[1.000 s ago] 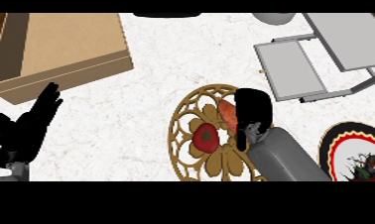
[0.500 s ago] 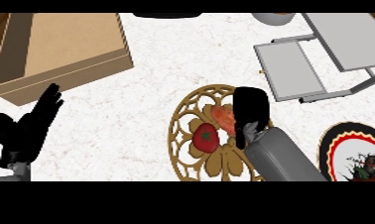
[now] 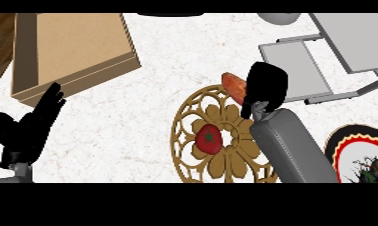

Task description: Pick the sweet potato from the placemat and place it in the tiered shelf

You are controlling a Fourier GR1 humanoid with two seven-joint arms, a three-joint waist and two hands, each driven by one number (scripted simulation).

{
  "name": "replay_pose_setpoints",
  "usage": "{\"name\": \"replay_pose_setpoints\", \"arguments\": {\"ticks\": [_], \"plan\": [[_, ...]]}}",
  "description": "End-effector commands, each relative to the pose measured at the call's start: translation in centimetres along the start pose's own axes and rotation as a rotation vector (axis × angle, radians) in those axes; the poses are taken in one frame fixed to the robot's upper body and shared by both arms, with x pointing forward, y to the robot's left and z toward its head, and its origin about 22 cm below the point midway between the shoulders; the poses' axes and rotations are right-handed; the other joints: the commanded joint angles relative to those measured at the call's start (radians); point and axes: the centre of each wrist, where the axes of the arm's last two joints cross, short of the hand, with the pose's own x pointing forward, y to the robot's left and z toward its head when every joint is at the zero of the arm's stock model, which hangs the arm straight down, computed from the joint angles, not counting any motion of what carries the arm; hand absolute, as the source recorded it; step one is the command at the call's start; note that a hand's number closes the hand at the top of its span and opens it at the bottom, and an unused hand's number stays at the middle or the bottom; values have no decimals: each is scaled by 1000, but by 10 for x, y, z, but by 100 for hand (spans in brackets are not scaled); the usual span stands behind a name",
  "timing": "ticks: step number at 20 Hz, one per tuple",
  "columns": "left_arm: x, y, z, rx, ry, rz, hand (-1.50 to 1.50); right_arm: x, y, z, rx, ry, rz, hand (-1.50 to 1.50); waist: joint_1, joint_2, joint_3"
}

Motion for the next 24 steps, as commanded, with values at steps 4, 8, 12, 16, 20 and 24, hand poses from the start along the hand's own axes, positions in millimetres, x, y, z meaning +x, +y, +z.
{"name": "replay_pose_setpoints", "arguments": {"ticks": [4, 8, 12, 16, 20, 24], "plan": [[5, -3, -2, -22, -32, -15, 0, 7, -54, -44, -151, 518, -267, 150, 30, 10, 0], [5, -2, -3, -38, -6, -25, 0, 36, -88, -39, -257, 583, -361, 150, 40, 8, 0], [5, -4, -6, -46, -25, -10, 0, 43, -131, -28, -353, 579, -542, 150, 39, 2, -1], [7, -8, -9, -36, -12, -7, 0, 53, -173, -13, -481, 551, -632, 150, 35, -3, -1], [2, -11, -5, -26, 7, -1, 0, 59, -205, -2, -576, 556, -655, 150, 30, -7, -1], [2, -3, -3, -26, -5, -8, 0, 67, -224, 10, -651, 563, -619, 150, 32, -10, -2]]}}
